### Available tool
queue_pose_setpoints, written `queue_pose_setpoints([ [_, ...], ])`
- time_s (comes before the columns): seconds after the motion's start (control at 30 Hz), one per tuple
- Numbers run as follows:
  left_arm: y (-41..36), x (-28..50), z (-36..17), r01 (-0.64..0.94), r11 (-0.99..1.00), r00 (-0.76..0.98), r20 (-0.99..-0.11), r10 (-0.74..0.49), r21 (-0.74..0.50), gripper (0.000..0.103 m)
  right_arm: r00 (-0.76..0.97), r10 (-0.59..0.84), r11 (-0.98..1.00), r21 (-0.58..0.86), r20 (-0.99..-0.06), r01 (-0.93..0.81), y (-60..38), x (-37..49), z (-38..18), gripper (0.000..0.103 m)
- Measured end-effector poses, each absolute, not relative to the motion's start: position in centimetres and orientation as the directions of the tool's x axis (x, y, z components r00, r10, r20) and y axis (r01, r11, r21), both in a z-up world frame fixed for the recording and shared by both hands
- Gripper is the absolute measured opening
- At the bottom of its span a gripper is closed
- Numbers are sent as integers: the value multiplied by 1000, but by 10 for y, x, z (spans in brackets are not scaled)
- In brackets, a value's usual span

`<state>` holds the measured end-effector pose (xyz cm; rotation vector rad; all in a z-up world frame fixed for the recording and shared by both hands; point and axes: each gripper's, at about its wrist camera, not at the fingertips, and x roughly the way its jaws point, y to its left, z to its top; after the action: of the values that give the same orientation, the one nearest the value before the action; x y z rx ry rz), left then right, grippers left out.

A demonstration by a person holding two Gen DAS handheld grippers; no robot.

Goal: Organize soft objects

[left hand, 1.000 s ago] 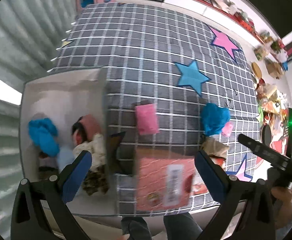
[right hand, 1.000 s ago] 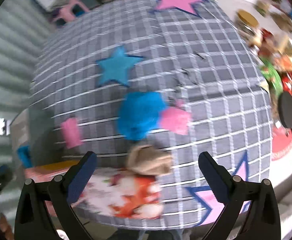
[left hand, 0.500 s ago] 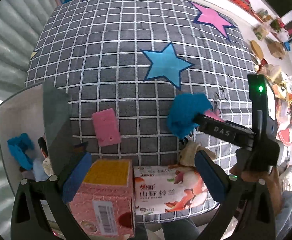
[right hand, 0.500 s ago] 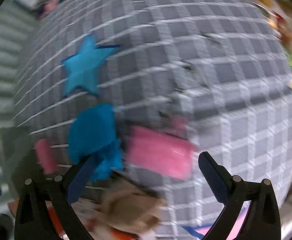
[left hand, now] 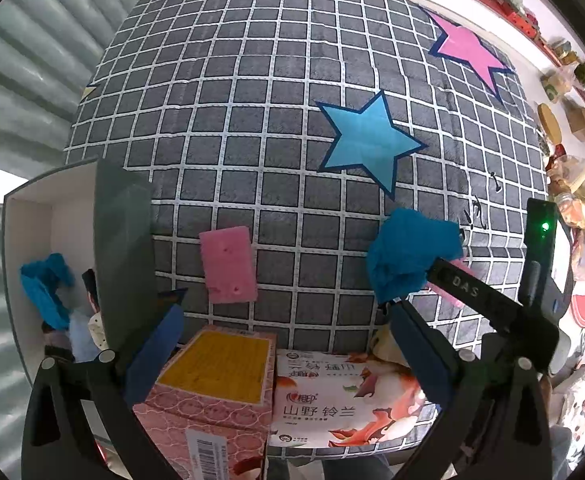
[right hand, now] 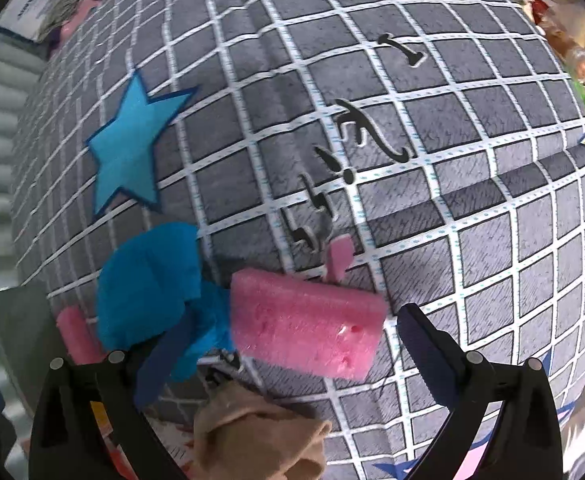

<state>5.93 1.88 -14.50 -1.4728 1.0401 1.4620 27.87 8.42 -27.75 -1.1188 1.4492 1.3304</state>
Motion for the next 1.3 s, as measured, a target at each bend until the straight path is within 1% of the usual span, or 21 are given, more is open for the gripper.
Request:
queue_pose_setpoints([
  [0.1, 21, 65, -148, -942, -334, -7, -1000, -26, 15, 103, -158, -45, 50, 156, -986, -986, 85, 296, -284, 102],
  [0.37, 38, 107, -174, -967, -255, 11, -998, -54, 4, 103, -84, -79, 168, 70, -993, -983, 63, 392, -302, 102],
  [0.4, 40, 114, -178, -970, -242, 17, -998, -57, -2, 103, -85, -78, 186, 69, -993, -980, 61, 401, -303, 102],
  [0.53, 48, 144, -198, -984, -176, 20, -998, -66, -8, 103, -198, -50, 269, 178, -979, -947, 51, 437, -301, 102],
  [0.6, 52, 153, -206, -988, -157, 17, -998, -68, -6, 103, -230, -38, 260, 213, -972, -942, 48, 444, -299, 102],
  [0.67, 57, 161, -214, -990, -138, 7, -998, -67, 3, 103, -237, -35, 210, 225, -971, -951, 48, 442, -295, 102],
  [0.83, 66, 173, -234, -994, -100, -36, -996, -87, 45, 103, -165, -53, -5, 166, -985, -986, 45, 398, -288, 102],
  [0.87, 69, 175, -239, -994, -94, -41, -995, -88, 49, 103, -150, -63, -14, 152, -987, -988, 42, 389, -288, 102],
  [1.0, 76, 179, -249, -995, -74, -64, -995, -82, 70, 103, -179, -65, 118, 171, -982, -978, 38, 406, -298, 102],
  [1.07, 79, 183, -257, -995, -67, -69, -993, -90, 75, 103, -180, -80, 185, 163, -980, -969, 56, 425, -300, 102],
  [1.13, 81, 184, -267, -994, -57, -82, -991, -109, 89, 103, -158, -107, 215, 132, -982, -968, 70, 433, -301, 102],
  [1.23, 85, 177, -278, -992, -76, -89, -988, -130, 100, 103, -90, -169, 194, 56, -982, -979, 87, 426, -311, 102],
  [1.3, 88, 179, -286, -992, -73, -94, -985, -142, 105, 103, -116, -174, 235, 73, -978, -969, 87, 429, -311, 103],
])
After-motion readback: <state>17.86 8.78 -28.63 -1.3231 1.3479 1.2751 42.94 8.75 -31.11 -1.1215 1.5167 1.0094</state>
